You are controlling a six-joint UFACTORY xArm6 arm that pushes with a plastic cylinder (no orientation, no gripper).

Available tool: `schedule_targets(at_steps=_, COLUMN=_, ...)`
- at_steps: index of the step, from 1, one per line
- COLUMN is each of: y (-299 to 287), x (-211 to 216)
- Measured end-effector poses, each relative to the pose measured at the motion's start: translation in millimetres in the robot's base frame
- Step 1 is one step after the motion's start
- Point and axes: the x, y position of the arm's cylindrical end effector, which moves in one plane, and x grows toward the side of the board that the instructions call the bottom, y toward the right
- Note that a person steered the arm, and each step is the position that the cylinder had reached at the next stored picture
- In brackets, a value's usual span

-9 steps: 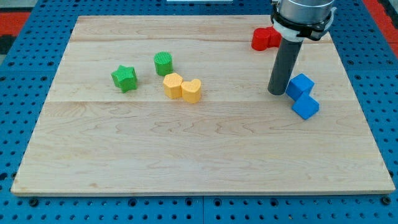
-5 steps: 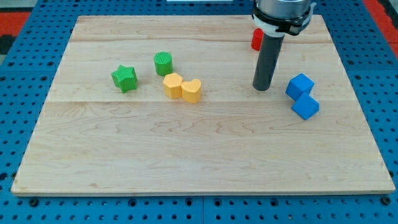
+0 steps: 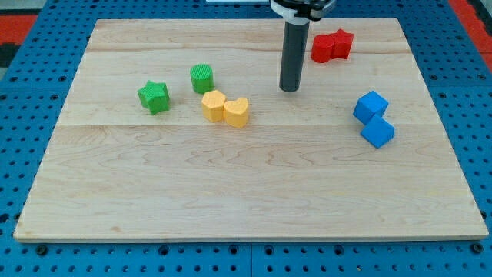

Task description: Move the green circle to the bottom center of the board

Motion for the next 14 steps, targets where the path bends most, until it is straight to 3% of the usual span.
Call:
schedule_targets(at_steps=4, y=-4.1, x=-5.5)
schedule_targets(at_steps=8, y=-125.2, x=-37.7)
schedule_targets(at_steps=10, y=-250.7, x=65.5)
schedule_targets(at_steps=12, y=-253.2, x=122.0)
schedule_targets(at_steps=14, y=-192.9, x=109.9)
